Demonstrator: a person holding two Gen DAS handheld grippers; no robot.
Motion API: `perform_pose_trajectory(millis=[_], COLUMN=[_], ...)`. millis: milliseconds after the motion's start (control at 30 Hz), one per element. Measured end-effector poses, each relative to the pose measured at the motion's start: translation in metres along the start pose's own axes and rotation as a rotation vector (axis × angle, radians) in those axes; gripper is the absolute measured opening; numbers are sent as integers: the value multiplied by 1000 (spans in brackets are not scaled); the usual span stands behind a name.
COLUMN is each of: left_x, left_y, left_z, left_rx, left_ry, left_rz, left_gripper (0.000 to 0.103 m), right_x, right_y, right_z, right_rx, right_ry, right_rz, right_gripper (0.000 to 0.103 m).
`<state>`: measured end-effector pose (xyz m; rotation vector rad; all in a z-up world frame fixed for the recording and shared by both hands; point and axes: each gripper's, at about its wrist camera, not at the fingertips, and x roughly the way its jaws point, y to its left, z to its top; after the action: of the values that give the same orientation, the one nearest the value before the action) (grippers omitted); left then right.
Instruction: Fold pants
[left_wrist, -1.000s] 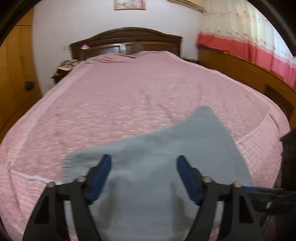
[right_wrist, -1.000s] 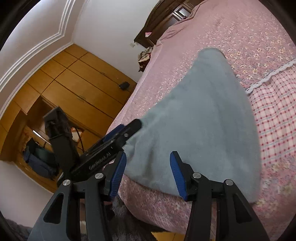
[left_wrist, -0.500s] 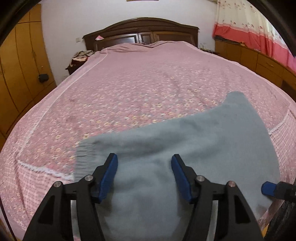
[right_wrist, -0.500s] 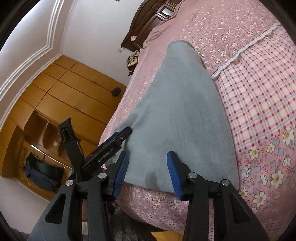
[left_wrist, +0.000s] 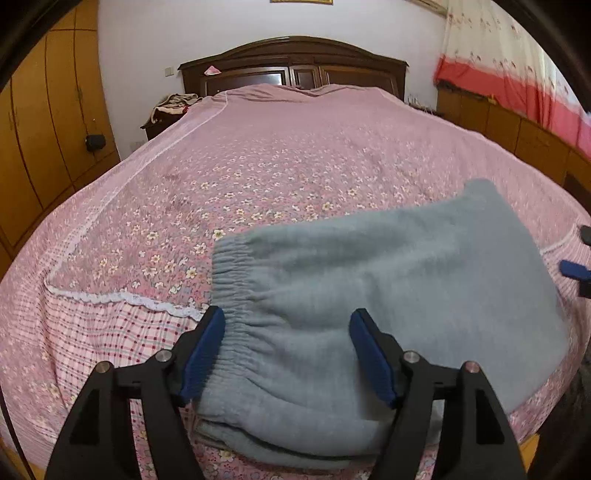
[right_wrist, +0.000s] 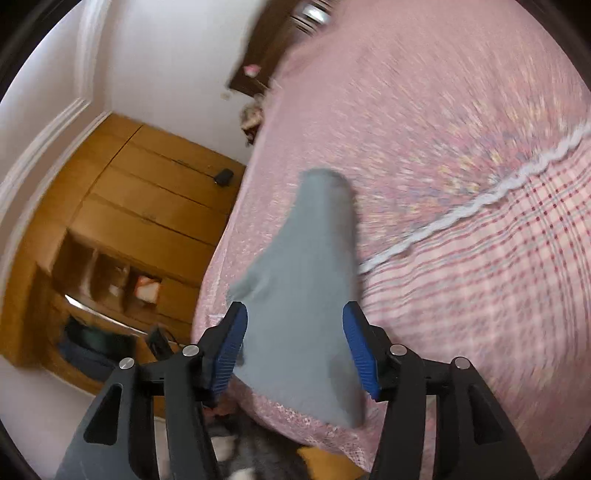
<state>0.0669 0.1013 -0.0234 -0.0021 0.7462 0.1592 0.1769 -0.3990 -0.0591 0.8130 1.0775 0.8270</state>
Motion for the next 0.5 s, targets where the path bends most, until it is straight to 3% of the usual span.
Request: perform_pose_trajectory(millis=[100,233,400,433,500], left_x=[0,0,5,4,3], left_y=[3,6,13,13,13], left_z=[-3,-4,-5,-5,-5], left_rx=[-13,-24,-68,-71,-77], left_ry=[-10,-12,2,4,4], left_rz=[-14,-23,-43,-44,-46], left_gripper=[75,75,77,77,77], right_x=[16,51,68,72,74], right_y=[-3,4,4,4,3], right_z=[14,17,32,35,33], right_rx=[-45,-200,-205,-209,-220], right_ry=[84,213,204,219,251], right_rz=[8,-66,17,26,16], right_gripper=[56,56,55,53,35])
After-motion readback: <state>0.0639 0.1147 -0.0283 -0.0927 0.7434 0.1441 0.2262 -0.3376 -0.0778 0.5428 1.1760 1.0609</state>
